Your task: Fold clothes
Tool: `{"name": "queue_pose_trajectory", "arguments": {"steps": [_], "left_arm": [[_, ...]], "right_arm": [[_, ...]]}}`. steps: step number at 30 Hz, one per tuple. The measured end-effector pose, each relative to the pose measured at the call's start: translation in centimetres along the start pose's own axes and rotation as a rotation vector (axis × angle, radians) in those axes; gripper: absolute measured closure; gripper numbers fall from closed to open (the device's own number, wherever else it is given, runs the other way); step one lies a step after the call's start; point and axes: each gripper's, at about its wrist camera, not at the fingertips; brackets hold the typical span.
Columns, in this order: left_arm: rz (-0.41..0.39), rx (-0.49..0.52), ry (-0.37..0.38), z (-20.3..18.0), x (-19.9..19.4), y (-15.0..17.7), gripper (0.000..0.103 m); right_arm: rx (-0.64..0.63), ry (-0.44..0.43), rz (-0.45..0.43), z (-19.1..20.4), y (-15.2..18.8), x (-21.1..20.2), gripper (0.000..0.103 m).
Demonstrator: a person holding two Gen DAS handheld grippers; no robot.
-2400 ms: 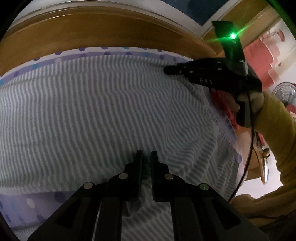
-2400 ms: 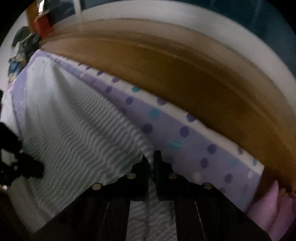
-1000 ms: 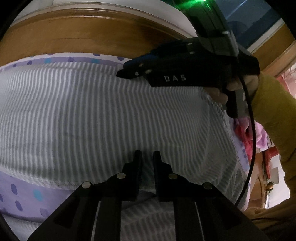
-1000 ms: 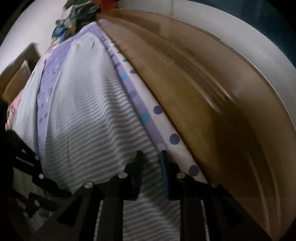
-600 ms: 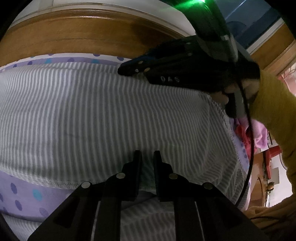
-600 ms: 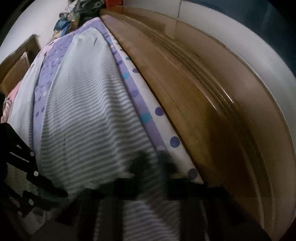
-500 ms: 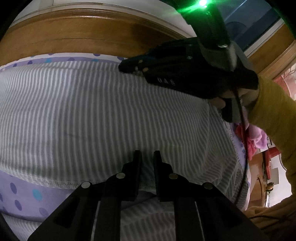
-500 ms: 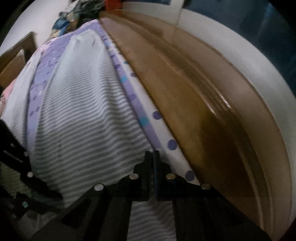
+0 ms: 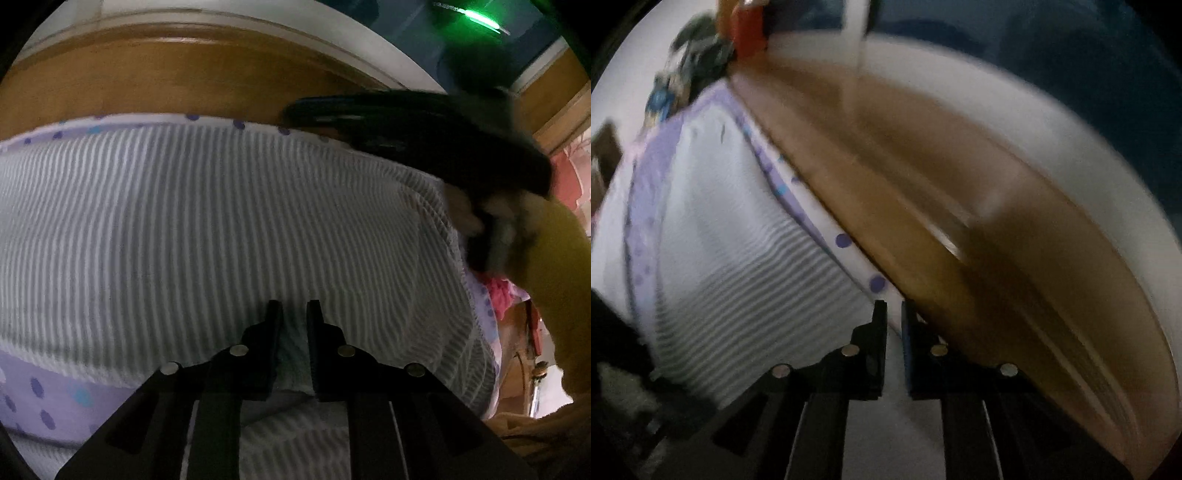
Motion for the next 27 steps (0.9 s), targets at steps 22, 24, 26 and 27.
{"name": "queue_pose_trajectory", "arguments": {"steps": [22, 24, 26, 27], "left_arm": [[0.193, 0.162, 0.266, -14.6, 10.8, -0.7, 0.09], [0.193, 0.156, 0.263, -14.7, 10.8, -0.5, 0.09], [0.186, 0.161, 0.258, -14.9, 10.8, -0.4, 0.09], [0.184, 0.159, 0.257, -14.9, 10.8, -0.5, 0.089]], "right_arm": [[0.402, 0.333, 0.065, -7.8, 10.7, -4.3, 0.092], [0.401, 0.372, 0.066, -8.3, 10.8, -4.1, 0.091], [0.345, 0.399, 0.079, -7.9, 10.9, -3.2, 0.088], [0.309, 0.416, 0.086, -7.5, 10.8, -3.1, 0.085]]}}
Point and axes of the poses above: each gripper's, at about its wrist camera, not at the fingertips, and x roughly the way its jaws point, z to its left, y to its underside, and after that the axes turned 15 degrees about -z, right-handed
